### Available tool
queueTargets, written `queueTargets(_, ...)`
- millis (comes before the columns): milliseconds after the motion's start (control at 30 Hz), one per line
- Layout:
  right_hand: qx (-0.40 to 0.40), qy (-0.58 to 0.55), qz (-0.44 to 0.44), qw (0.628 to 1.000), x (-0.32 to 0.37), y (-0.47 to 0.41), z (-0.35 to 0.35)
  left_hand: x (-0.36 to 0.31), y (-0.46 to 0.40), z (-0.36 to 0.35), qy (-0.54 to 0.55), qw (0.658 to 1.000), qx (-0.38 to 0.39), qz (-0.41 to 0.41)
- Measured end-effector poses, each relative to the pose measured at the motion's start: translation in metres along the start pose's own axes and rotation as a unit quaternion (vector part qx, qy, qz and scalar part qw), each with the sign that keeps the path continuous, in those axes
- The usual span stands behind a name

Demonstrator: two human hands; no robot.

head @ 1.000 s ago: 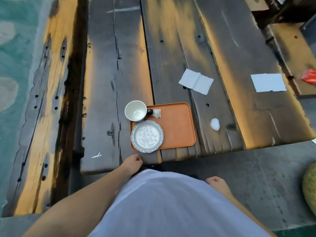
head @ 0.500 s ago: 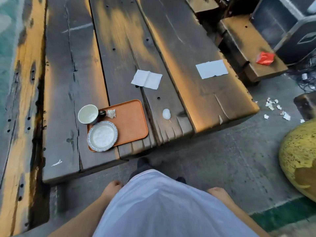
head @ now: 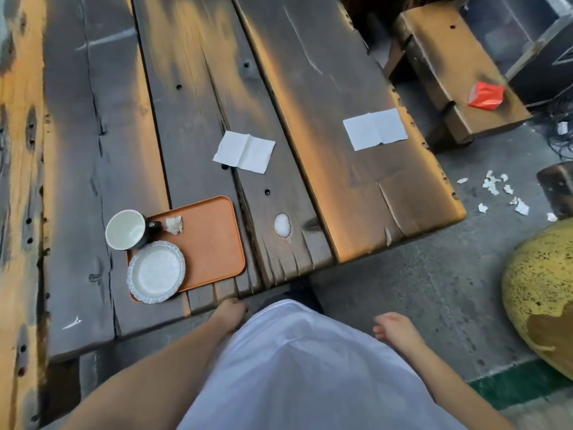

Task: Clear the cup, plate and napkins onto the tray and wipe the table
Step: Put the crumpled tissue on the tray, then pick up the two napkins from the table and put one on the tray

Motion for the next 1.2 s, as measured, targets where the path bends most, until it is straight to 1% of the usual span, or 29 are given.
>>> queueTargets(33,-0.006,0.030,-0.004,1.000,0.000,-0.001,0.006,-0.034,0.014,0.012,0.049,0.999,-0.002,0.003)
queueTargets(67,-0.019,0.062,-0.004,0.998,0.001,0.000,0.011,-0.065,0.013,0.024,0.083,0.996,-0.021,-0.007)
queueTargets(133,-0.058,0.076,-0.004,0.995,0.011,-0.002,0.023,-0.119,0.016,0.044,0.096,0.993,-0.033,-0.062)
queueTargets(167,-0.070,0.061,-0.003,0.996,0.018,-0.004,0.029,-0.142,0.019,0.053,0.096,0.991,-0.029,-0.092)
queueTargets(233,-0.082,0.035,0.002,0.996,0.039,-0.008,0.039,-0.174,0.027,0.063,0.090,0.985,-0.023,-0.145)
queueTargets(300,-0.072,0.045,0.018,0.996,0.062,-0.012,0.044,-0.197,0.036,0.069,0.104,0.979,-0.041,-0.170)
queueTargets(367,-0.044,0.067,0.037,0.996,0.085,-0.013,0.045,-0.198,0.035,0.063,0.100,0.981,-0.038,-0.162)
queueTargets(500,0.006,0.136,0.066,0.989,0.121,-0.032,0.043,-0.164,0.023,0.038,-0.017,0.990,-0.022,-0.139)
queueTargets(533,0.012,0.152,0.083,0.985,0.134,-0.037,0.042,-0.160,0.021,0.035,-0.019,0.990,-0.027,-0.134)
queueTargets(600,0.022,0.171,0.124,0.977,0.163,-0.050,0.039,-0.160,0.019,0.041,0.004,0.990,-0.067,-0.122)
queueTargets(700,0.023,0.141,0.155,0.978,0.216,-0.067,0.037,-0.178,0.015,0.075,0.026,0.981,-0.160,-0.106)
queueTargets(833,-0.016,0.161,0.236,0.958,0.305,-0.100,0.041,-0.214,-0.009,0.133,0.012,0.966,-0.239,-0.094)
queueTargets(900,-0.032,0.170,0.256,0.951,0.344,-0.119,0.043,-0.232,-0.028,0.161,0.008,0.962,-0.262,-0.079)
queueTargets(967,-0.058,0.169,0.263,0.948,0.376,-0.136,0.043,-0.248,-0.048,0.185,-0.031,0.956,-0.282,-0.072)
queueTargets(1033,-0.094,0.166,0.275,0.942,0.397,-0.148,0.043,-0.264,-0.066,0.201,-0.094,0.948,-0.295,-0.074)
queueTargets(1067,-0.120,0.162,0.289,0.936,0.406,-0.151,0.042,-0.271,-0.075,0.207,-0.109,0.943,-0.307,-0.071)
queueTargets(1133,-0.184,0.142,0.327,0.916,0.417,-0.153,0.038,-0.283,-0.086,0.218,-0.102,0.930,-0.347,-0.063)
queueTargets(1200,-0.214,0.111,0.344,0.908,0.421,-0.156,0.034,-0.292,-0.092,0.226,-0.085,0.916,-0.388,-0.054)
Point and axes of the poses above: each hand's wrist, its own y-axis away from the middle knuckle, its own z-axis out of the back of the hand, x = y × z, the point moved 1 cm from there along -y, towards the middle knuckle, and after that the axes turned 10 degrees about -y, right-handed, at the moved point
